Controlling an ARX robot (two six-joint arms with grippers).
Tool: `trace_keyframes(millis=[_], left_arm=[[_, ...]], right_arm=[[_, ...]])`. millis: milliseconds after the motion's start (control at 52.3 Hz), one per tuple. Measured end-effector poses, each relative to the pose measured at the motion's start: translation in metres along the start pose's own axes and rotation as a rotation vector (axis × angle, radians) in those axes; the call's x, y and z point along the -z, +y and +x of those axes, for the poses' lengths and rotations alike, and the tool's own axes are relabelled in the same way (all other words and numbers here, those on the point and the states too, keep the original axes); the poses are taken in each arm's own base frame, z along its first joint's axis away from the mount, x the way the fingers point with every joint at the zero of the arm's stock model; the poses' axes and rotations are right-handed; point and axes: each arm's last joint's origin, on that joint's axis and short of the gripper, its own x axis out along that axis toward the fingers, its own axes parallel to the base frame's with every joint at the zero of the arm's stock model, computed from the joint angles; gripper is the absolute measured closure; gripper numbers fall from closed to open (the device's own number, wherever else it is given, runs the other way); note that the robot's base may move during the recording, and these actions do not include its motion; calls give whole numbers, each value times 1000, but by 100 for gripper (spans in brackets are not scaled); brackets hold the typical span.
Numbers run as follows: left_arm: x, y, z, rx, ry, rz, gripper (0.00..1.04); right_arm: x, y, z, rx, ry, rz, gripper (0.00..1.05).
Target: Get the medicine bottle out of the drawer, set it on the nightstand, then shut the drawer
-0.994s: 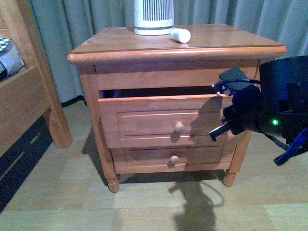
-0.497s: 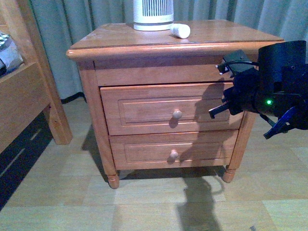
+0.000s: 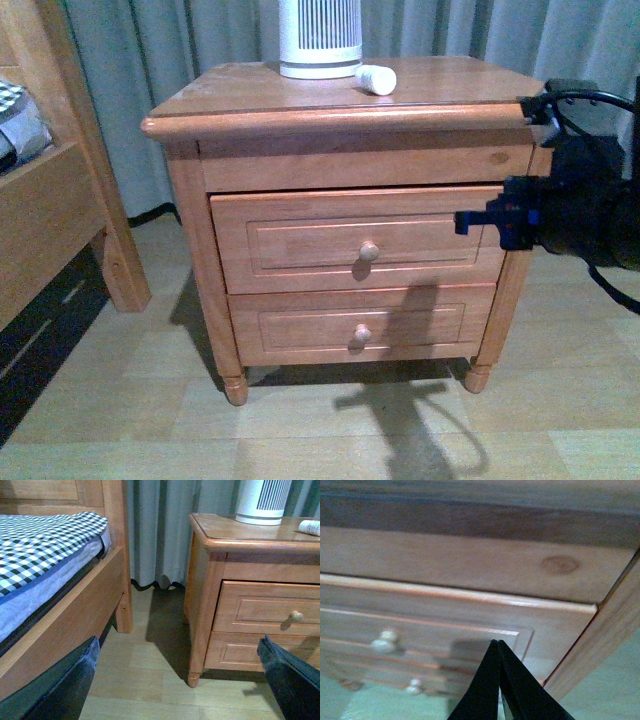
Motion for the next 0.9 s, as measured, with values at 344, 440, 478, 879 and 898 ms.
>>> trace_keyframes(millis=[344, 440, 478, 879, 898], left_arm=[[0, 0, 0, 0, 0, 0, 7], [0, 0, 0, 0, 0, 0, 7], [0, 0, 0, 0, 0, 0, 7], [0, 0, 0, 0, 0, 0, 7], [0, 0, 0, 0, 0, 0, 7]], right_arm=[[-49, 12, -170, -214, -46, 252, 77], [-57, 12, -218, -257, -93, 276, 60], [-58, 13, -236, -262, -116, 273, 53], [6, -1, -295, 127, -316, -32, 66], [12, -3, -293, 132, -313, -40, 70]])
